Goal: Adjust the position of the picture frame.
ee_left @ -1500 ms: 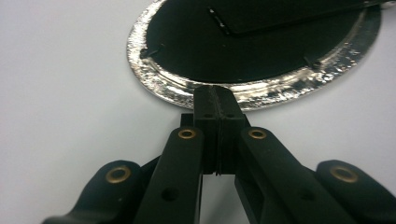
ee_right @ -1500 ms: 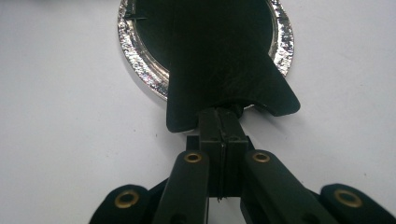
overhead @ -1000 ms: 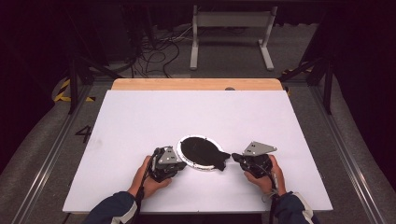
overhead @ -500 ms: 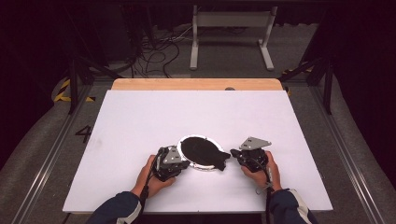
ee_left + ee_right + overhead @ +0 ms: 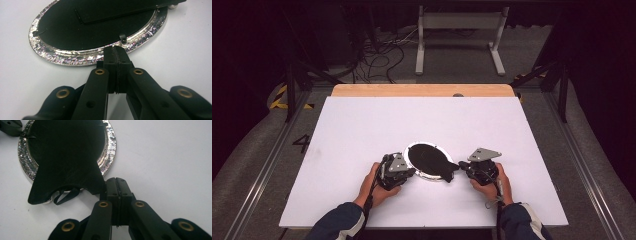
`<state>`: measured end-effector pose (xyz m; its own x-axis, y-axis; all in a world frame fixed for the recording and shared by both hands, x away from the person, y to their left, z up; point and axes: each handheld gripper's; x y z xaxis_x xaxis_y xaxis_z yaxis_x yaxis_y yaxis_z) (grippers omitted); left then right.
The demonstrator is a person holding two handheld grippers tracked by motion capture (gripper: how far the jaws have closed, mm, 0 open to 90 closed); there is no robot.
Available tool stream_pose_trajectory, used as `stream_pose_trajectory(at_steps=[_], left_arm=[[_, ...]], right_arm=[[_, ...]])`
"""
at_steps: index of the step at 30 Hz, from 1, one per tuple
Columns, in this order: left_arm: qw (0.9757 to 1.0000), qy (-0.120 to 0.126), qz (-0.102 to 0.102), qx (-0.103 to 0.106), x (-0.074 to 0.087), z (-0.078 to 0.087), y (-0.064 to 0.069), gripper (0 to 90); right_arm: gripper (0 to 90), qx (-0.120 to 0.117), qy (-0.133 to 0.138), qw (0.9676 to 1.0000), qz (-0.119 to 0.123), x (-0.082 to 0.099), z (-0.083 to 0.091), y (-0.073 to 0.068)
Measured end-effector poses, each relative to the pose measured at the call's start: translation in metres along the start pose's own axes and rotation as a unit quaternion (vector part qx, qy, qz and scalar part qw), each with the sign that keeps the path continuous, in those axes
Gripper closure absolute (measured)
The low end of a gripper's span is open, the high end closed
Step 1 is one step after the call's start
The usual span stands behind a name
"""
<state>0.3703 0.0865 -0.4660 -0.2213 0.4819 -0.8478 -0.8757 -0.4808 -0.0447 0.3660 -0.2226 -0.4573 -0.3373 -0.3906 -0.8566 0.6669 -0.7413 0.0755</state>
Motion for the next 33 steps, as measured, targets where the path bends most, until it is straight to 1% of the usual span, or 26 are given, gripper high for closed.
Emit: stream_pose_trajectory(at_steps=[2, 5, 9, 10, 12, 15, 18, 21, 23, 27, 28, 29, 30, 31, 32, 33], left_arm=[[1.0000, 0.000, 0.000, -0.003, 0.000, 0.000, -0.001, 89.2], [1.0000, -0.001, 0.003, -0.009, -0.001, -0.002, -0.004, 88.3], [0.9998, 0.000, 0.004, -0.017, -0.001, -0.002, -0.007, 88.0], [0.9998, -0.001, 0.001, -0.019, -0.001, -0.002, -0.008, 87.2], [0.9997, 0.000, -0.003, -0.026, -0.002, -0.003, -0.010, 87.2], [0.9995, -0.005, -0.013, -0.027, -0.004, -0.005, -0.012, 87.4], [0.9994, -0.003, -0.010, -0.032, -0.004, -0.007, -0.015, 87.8], [0.9995, -0.001, 0.000, -0.033, -0.005, -0.009, -0.019, 87.9], [0.9993, -0.001, 0.003, -0.038, -0.005, -0.010, -0.021, 87.1], [0.9991, 0.000, 0.001, -0.041, -0.005, -0.010, -0.022, 87.2], [0.9991, 0.000, 0.001, -0.041, -0.005, -0.010, -0.022, 87.2], [0.9995, -0.001, 0.005, -0.030, -0.005, -0.009, -0.022, 87.3], [0.9995, -0.001, 0.005, -0.030, -0.005, -0.009, -0.022, 87.3], [0.9998, -0.004, 0.008, -0.017, -0.004, -0.007, -0.019, 87.3], [0.9998, -0.004, 0.008, -0.017, -0.004, -0.007, -0.019, 87.6], [0.9999, -0.004, 0.010, -0.008, -0.004, -0.006, -0.017, 87.6]], right_arm=[[90.0, -0.001, 0.000, 1.0000, 0.000, 0.000, 0.000, 0.000], [90.0, -0.013, -0.003, 0.9999, 0.001, 0.001, 0.002, -0.002], [90.0, -0.020, -0.004, 0.9998, 0.000, 0.002, 0.004, -0.005], [90.0, -0.027, -0.006, 0.9996, 0.005, 0.002, 0.005, -0.008], [90.0, -0.029, -0.006, 0.9996, 0.005, 0.002, 0.006, -0.011], [90.0, -0.032, -0.007, 0.9994, 0.008, 0.002, 0.007, -0.015], [90.0, -0.038, -0.007, 0.9992, 0.006, 0.003, 0.007, -0.017], [90.0, -0.041, -0.008, 0.9991, 0.008, 0.003, 0.007, -0.021], [90.0, -0.044, -0.009, 0.9990, 0.010, 0.003, 0.007, -0.023], [90.0, -0.047, -0.010, 0.9988, 0.015, 0.002, 0.007, -0.028], [90.0, -0.047, -0.010, 0.9988, 0.014, 0.002, 0.007, -0.029], [90.0, -0.047, -0.010, 0.9987, 0.014, 0.002, 0.007, -0.029], [90.0, -0.047, -0.011, 0.9987, 0.016, 0.002, 0.007, -0.030], [90.0, -0.045, -0.012, 0.9988, 0.017, 0.002, 0.007, -0.030], [90.0, -0.045, -0.012, 0.9988, 0.017, 0.002, 0.007, -0.030], [90.0, -0.043, -0.014, 0.9987, 0.021, 0.001, 0.008, -0.031]])
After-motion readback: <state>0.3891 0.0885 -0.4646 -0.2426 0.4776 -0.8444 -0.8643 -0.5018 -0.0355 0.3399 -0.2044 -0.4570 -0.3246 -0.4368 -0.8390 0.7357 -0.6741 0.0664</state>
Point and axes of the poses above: each handheld gripper's, and its own axes: z roughly backward along the jaws, x roughly out of its underside, y roughly to its right, and after that the axes turned 11 degrees about y, right-handed
